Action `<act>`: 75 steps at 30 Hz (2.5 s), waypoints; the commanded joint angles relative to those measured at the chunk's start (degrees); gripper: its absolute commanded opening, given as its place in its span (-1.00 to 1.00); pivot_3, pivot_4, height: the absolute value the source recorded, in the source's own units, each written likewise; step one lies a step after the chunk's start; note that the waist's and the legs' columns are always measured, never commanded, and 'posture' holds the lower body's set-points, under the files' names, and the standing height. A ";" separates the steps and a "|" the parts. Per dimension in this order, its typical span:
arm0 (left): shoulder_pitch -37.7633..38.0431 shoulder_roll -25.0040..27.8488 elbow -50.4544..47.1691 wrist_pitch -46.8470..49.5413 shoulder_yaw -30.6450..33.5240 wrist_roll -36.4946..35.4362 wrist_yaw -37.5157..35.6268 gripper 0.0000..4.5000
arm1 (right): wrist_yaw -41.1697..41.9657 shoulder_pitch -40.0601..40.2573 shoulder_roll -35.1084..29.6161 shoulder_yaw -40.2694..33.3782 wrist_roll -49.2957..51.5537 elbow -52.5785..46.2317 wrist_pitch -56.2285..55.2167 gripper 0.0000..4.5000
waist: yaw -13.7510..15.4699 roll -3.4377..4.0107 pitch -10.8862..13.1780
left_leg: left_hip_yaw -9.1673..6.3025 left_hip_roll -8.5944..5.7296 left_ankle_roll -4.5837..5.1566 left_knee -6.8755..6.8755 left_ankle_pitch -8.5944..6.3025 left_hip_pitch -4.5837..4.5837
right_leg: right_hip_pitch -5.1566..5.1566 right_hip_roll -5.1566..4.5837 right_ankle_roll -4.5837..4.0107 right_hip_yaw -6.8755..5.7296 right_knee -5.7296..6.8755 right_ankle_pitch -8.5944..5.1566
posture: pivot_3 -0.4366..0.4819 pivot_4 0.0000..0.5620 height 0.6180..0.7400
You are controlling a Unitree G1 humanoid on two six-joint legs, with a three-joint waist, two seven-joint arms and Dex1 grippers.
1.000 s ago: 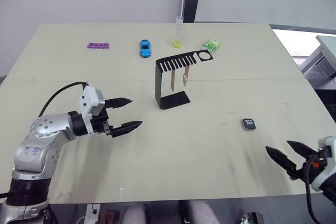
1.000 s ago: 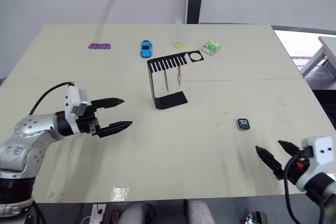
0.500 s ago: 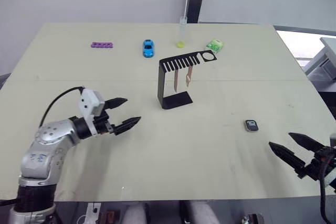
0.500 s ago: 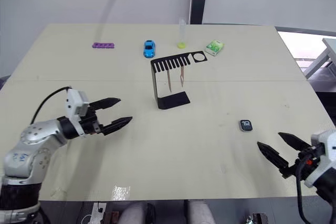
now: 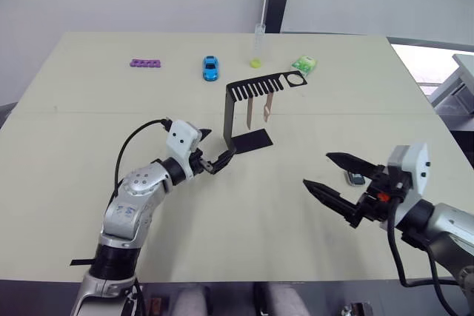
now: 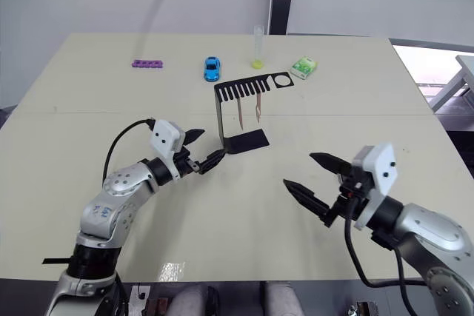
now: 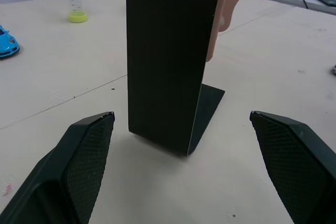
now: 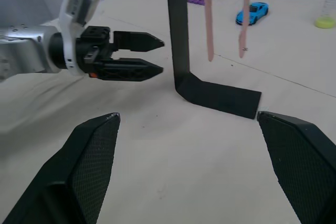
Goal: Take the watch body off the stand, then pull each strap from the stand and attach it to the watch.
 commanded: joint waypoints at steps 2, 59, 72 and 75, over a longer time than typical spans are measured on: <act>-2.78 -1.07 2.92 -3.16 -0.41 2.36 1.11 1.00 | -3.04 -4.39 -0.15 2.84 2.55 -1.33 1.01 0.97 | -0.03 0.00 0.00 | 0.00 0.00 0.00 0.02 0.00 0.00 | -0.01 0.00 0.00 -0.01 0.01 0.00 | -0.05 -0.47 1.00; -12.33 -9.20 16.10 -9.12 -0.25 9.34 7.08 -0.29 | -5.15 -8.28 2.02 7.34 -2.91 2.69 0.26 1.00 | -0.03 -0.01 0.00 | -0.02 0.05 0.01 0.05 -0.01 -0.05 | -0.05 -0.02 0.00 -0.09 0.07 0.00 | -0.05 -0.47 1.00; -12.99 -9.39 16.12 -10.52 -0.77 10.55 8.08 -0.96 | -4.99 -7.31 2.61 7.78 -3.81 1.89 -0.09 1.00 | -0.01 -0.01 0.00 | 0.00 0.04 0.02 0.05 -0.01 -0.05 | -0.06 -0.02 0.00 -0.09 0.05 0.00 | -0.05 -0.47 1.00; -12.78 -10.32 15.20 -10.12 -0.97 11.05 9.52 -0.96 | -5.25 -7.38 2.63 8.44 -4.62 1.56 -0.23 1.00 | 0.00 -0.01 0.00 | 0.00 0.04 0.01 0.05 -0.01 -0.05 | -0.05 -0.03 0.00 -0.09 0.05 0.00 | -0.05 -0.47 1.00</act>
